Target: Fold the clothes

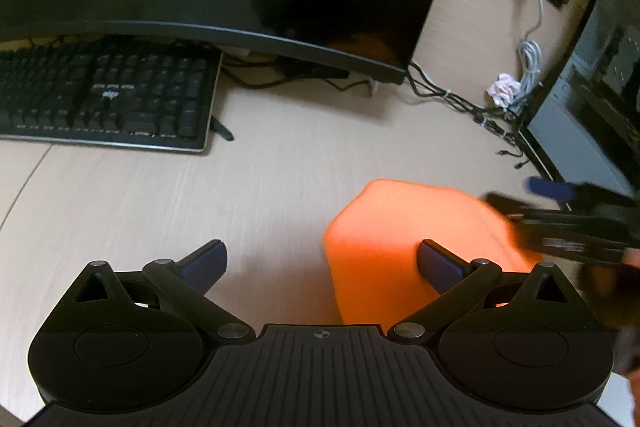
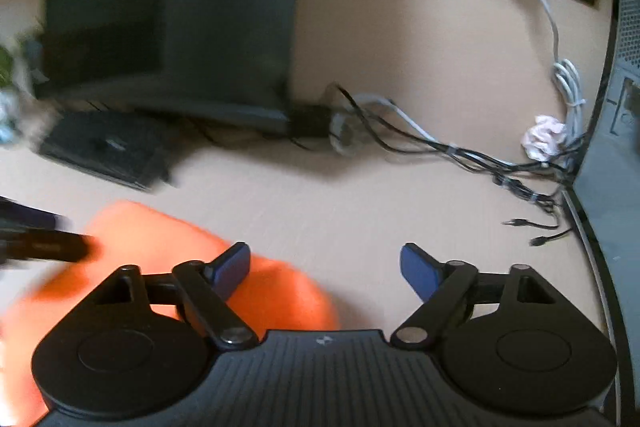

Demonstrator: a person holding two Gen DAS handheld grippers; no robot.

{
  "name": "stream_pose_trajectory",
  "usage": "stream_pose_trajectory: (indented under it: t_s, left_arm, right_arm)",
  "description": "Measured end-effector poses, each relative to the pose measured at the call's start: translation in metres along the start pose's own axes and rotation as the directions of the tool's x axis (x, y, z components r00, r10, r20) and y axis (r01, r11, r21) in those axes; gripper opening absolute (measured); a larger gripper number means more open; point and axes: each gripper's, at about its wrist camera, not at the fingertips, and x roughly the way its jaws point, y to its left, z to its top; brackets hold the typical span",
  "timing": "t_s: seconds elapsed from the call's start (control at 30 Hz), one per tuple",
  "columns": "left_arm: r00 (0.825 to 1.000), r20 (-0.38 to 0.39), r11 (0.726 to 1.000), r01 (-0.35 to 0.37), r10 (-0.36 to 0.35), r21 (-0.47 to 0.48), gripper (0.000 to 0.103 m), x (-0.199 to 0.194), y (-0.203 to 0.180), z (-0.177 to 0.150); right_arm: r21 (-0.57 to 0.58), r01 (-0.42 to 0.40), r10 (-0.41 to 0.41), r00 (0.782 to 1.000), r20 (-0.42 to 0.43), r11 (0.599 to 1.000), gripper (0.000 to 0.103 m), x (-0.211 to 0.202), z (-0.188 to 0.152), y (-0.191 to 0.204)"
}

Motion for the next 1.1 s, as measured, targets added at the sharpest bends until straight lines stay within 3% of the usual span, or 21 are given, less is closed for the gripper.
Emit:
stream_pose_trajectory:
  t_s: [0.1, 0.17, 0.27, 0.43, 0.5, 0.57, 0.67, 0.7, 0.77, 0.83, 0.9, 1.0, 1.1]
  left_arm:
    - [1.000, 0.002, 1.000, -0.003, 0.003, 0.008, 0.103, 0.001, -0.003, 0.001]
    - [1.000, 0.001, 1.000, -0.002, 0.002, 0.007, 0.103, 0.002, -0.003, 0.002]
    - [1.000, -0.010, 1.000, 0.012, -0.012, 0.006, 0.103, 0.004, -0.004, 0.001]
    - [1.000, -0.005, 1.000, -0.001, 0.001, 0.015, 0.103, 0.003, -0.006, 0.003]
    - [1.000, -0.003, 1.000, -0.002, 0.002, 0.017, 0.103, 0.002, -0.006, 0.002]
    - [1.000, -0.002, 1.000, -0.002, 0.002, 0.019, 0.103, 0.001, -0.006, 0.002]
    - [1.000, -0.003, 1.000, 0.002, -0.002, 0.018, 0.103, 0.002, -0.005, 0.002]
    - [1.000, -0.003, 1.000, 0.005, -0.005, 0.018, 0.103, 0.002, -0.005, 0.002]
    - [1.000, -0.004, 1.000, 0.014, -0.014, 0.013, 0.103, 0.002, -0.003, 0.002]
    - [1.000, -0.001, 1.000, 0.029, -0.029, 0.006, 0.103, 0.000, -0.003, 0.003]
    - [0.998, 0.015, 0.998, 0.064, -0.064, 0.007, 0.103, -0.005, -0.004, 0.005]
    - [0.993, 0.042, 0.992, 0.112, -0.115, 0.054, 0.103, -0.010, -0.016, 0.010]
    - [0.992, 0.031, 0.990, 0.118, -0.121, 0.079, 0.103, -0.007, -0.026, 0.009]
  right_arm:
    - [0.015, -0.131, 0.131, 0.991, -0.030, 0.991, 0.093, -0.020, -0.023, 0.006]
    - [-0.014, -0.129, 0.127, 0.987, -0.100, 0.992, 0.093, -0.014, -0.045, 0.013]
    - [0.036, -0.099, 0.103, 0.984, -0.145, 0.994, 0.097, -0.004, -0.063, 0.010]
    - [0.129, -0.138, 0.154, 0.981, -0.117, 0.982, 0.100, -0.010, -0.054, -0.004]
    - [0.217, -0.193, 0.213, 0.974, -0.075, 0.957, 0.100, -0.015, -0.051, -0.015]
    - [0.351, -0.245, 0.271, 0.962, -0.028, 0.904, 0.100, -0.010, -0.049, -0.029]
    - [0.442, -0.259, 0.287, 0.958, 0.003, 0.859, 0.099, 0.012, -0.044, -0.036]
    - [0.456, -0.257, 0.288, 0.958, 0.002, 0.852, 0.095, 0.020, -0.042, -0.037]
    - [0.449, -0.279, 0.317, 0.949, -0.010, 0.849, 0.075, 0.030, -0.035, -0.031]
    - [0.408, -0.338, 0.353, 0.935, 0.041, 0.848, 0.039, 0.022, -0.024, -0.022]
    - [0.366, -0.397, 0.381, 0.917, 0.118, 0.841, 0.036, 0.005, -0.014, -0.021]
    - [0.316, -0.319, 0.301, 0.948, 0.104, 0.893, 0.035, -0.007, -0.014, -0.025]
    - [0.257, -0.134, 0.147, 0.989, -0.033, 0.957, 0.036, 0.008, -0.038, -0.027]
